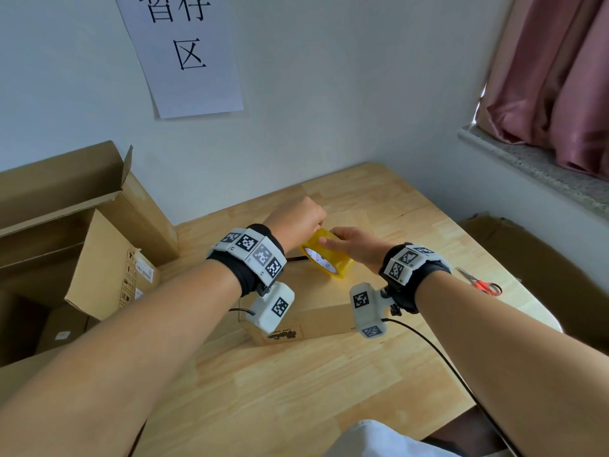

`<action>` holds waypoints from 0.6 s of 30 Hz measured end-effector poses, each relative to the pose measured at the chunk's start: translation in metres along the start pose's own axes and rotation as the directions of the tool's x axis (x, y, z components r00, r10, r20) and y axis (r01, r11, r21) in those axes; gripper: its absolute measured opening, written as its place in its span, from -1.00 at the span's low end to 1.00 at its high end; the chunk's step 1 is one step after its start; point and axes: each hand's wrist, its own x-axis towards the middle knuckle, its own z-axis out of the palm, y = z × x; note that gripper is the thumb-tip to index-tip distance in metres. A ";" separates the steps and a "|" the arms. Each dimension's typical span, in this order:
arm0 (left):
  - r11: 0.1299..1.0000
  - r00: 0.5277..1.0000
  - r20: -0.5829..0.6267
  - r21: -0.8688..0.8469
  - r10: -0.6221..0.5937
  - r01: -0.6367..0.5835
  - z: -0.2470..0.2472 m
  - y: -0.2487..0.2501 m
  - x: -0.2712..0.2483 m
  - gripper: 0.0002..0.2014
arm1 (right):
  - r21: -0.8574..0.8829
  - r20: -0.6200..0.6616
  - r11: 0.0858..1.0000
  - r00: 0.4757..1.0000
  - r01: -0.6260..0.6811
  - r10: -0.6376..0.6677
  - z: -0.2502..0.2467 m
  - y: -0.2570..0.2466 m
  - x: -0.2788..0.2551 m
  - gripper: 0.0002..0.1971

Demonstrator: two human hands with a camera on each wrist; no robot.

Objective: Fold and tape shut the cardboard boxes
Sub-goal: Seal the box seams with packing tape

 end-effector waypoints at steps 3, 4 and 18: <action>0.987 0.999 0.046 0.159 0.007 -0.014 -0.002 0.006 0.000 -0.80 | -0.009 0.004 1.000 1.000 -0.001 0.001 0.001 0.001 0.001 -0.49; 0.979 0.999 0.044 0.204 0.010 -0.018 -0.003 0.009 -0.001 -0.81 | -0.013 0.001 1.000 1.000 0.004 -0.004 0.001 0.001 0.001 -0.47; 0.994 0.997 -0.065 -0.103 0.031 -0.038 0.001 0.004 -0.012 -0.94 | 0.027 0.005 0.999 1.000 0.029 -0.029 0.000 0.006 -0.003 -0.30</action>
